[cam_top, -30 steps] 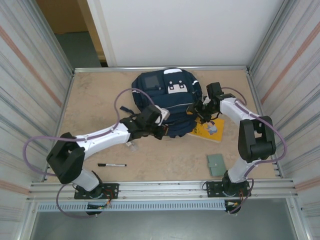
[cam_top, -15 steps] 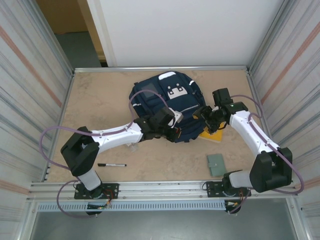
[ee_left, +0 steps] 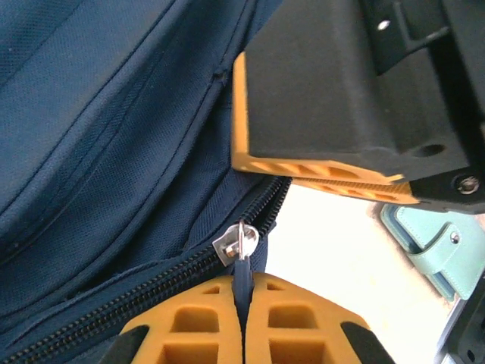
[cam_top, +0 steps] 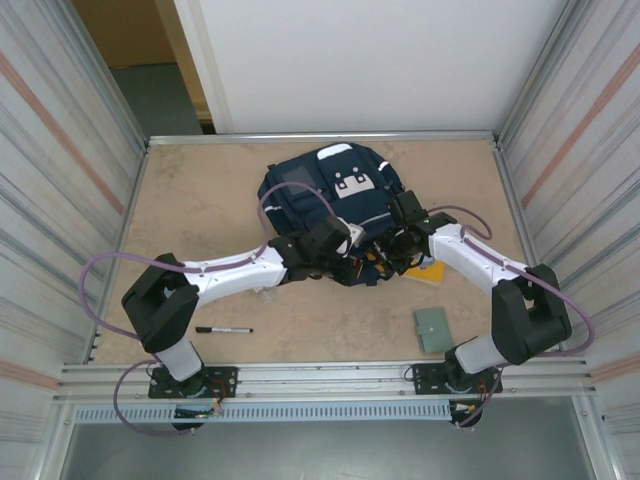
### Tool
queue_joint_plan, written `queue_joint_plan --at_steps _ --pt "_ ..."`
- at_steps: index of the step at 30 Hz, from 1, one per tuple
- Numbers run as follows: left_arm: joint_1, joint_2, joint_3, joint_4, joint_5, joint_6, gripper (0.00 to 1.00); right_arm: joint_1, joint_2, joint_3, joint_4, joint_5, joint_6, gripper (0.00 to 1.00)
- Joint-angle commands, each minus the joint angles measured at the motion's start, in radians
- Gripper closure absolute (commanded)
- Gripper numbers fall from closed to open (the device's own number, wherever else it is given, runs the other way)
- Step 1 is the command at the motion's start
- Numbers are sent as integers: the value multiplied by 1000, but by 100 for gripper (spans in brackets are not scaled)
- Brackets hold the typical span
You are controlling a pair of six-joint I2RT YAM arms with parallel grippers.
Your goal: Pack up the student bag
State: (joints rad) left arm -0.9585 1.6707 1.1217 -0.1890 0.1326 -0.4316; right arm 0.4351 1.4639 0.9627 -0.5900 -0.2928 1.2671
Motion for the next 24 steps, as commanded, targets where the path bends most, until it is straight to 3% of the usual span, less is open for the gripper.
queue_joint_plan --at_steps 1,3,8,13,24 --pt "19 -88 -30 -13 -53 5 100 0 -35 21 8 56 -11 89" --pt "54 -133 -85 -12 -71 17 100 -14 -61 20 4 67 -34 95" --pt "212 -206 -196 -10 -41 2 100 -86 -110 22 -22 44 -85 98" --pt "284 -220 -221 16 -52 67 100 -152 -122 19 -14 -12 -144 99" --pt "555 -30 -161 -52 -46 -29 100 -134 -156 67 4 -88 -149 100"
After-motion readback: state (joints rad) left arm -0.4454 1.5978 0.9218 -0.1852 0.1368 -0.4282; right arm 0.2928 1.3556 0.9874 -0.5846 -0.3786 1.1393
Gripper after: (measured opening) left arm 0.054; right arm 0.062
